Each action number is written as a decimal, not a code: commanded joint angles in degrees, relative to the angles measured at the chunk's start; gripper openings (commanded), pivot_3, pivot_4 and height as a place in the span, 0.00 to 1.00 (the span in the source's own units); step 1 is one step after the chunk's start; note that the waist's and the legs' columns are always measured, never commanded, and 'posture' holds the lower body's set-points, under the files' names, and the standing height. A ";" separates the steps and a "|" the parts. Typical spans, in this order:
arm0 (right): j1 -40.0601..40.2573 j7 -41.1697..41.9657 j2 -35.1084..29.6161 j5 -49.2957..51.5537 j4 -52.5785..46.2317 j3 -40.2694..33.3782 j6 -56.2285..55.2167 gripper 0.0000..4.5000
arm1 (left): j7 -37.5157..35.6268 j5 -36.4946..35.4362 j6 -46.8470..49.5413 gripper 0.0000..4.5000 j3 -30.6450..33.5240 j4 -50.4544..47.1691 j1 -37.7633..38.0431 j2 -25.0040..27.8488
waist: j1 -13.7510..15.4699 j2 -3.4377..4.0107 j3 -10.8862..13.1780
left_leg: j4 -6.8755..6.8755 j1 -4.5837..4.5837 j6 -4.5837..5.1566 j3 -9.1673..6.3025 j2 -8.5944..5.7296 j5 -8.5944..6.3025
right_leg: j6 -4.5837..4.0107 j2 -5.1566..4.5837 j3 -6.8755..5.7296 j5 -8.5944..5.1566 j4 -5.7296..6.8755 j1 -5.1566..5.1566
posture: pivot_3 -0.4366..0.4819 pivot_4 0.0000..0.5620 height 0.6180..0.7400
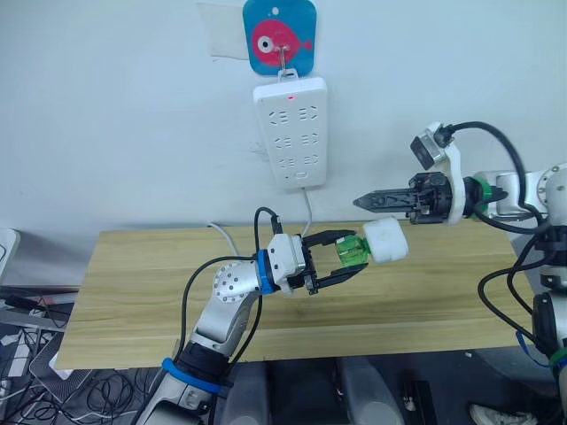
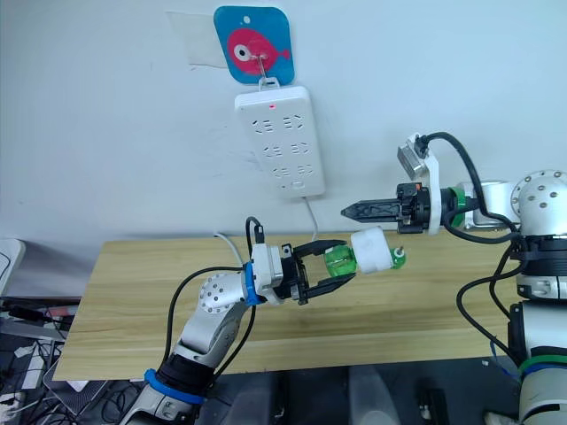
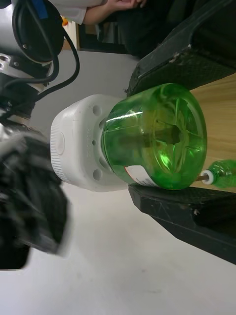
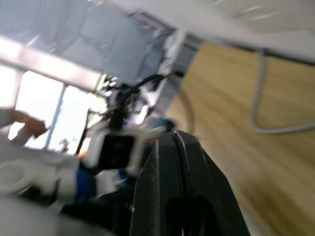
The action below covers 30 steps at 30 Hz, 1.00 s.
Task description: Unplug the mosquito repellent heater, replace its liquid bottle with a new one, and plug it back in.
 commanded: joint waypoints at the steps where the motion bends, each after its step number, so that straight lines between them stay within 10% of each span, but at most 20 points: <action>1: 1.19 3.24 -0.75 -6.64 3.81 -1.06 -3.10 0.01 | 0.06 -0.82 0.07 0.50 -0.11 -3.78 0.80 0.23 | -0.01 0.00 0.00 | 0.00 -0.02 0.00 0.01 -0.01 0.00 | 0.00 -0.02 0.01 0.00 -0.02 0.00 | 0.32 0.45 1.00; 11: 9.03 12.66 -3.20 -12.62 -2.14 -1.46 -0.94 0.01 | 0.56 -0.83 0.91 0.50 0.27 -4.71 1.32 0.82 | -0.03 0.00 0.00 | 0.00 -0.06 0.01 -0.01 0.00 0.00 | 0.00 -0.02 0.00 0.00 0.03 -0.07 | 0.32 0.46 1.00; 30: 13.78 6.19 -8.01 16.63 -15.55 -4.57 8.43 0.01 | 1.58 -0.13 2.10 0.50 0.43 -3.10 1.34 0.47 | -0.24 -0.01 0.01 | 0.02 -0.03 0.02 -0.05 -0.02 0.01 | 0.00 0.04 -0.02 0.00 0.04 -0.03 | 0.31 0.45 1.00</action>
